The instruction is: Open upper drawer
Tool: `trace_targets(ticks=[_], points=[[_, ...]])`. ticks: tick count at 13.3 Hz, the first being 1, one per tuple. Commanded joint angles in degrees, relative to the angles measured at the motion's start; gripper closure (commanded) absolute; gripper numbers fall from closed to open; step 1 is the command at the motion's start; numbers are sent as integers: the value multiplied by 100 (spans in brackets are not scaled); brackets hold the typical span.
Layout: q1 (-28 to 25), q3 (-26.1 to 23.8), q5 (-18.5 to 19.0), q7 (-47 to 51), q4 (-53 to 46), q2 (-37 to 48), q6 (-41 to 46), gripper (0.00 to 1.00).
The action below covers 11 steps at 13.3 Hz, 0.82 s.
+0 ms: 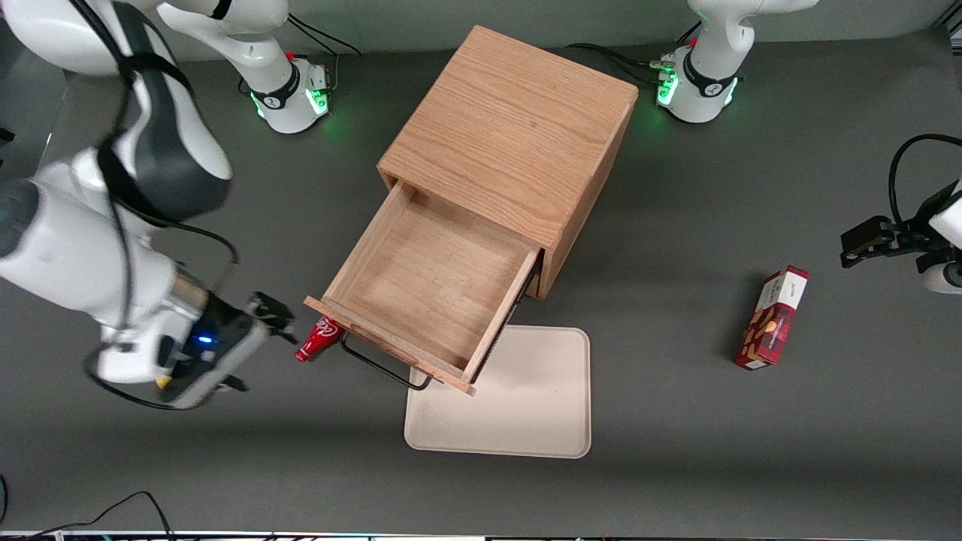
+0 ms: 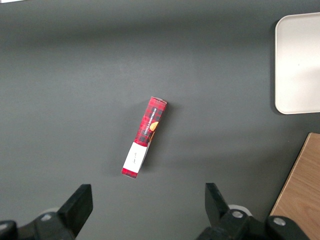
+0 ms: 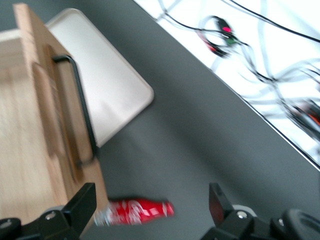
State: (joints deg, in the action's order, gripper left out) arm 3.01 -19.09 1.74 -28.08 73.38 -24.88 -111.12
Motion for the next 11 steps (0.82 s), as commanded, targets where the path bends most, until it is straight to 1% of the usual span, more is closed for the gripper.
trace_targets(ticks=[1, 2, 3, 4, 5, 6, 8, 11], points=[[296, 387, -209, -31, 1291, 1324, 282, 0], [296, 467, -209, 248, 1450, 1658, 571, 0], [305, 485, -209, 808, 1530, 1914, 983, 0], [375, 494, -218, 1622, 1635, 2151, 1405, 0], [506, 494, -313, 2327, 1862, 2432, 1592, 0], [542, 520, -532, 2699, 2004, 2679, 1698, 0], [569, 661, -560, 2843, 2337, 3153, 2022, 0], [692, 679, -526, 2756, 2427, 3296, 2094, 0]])
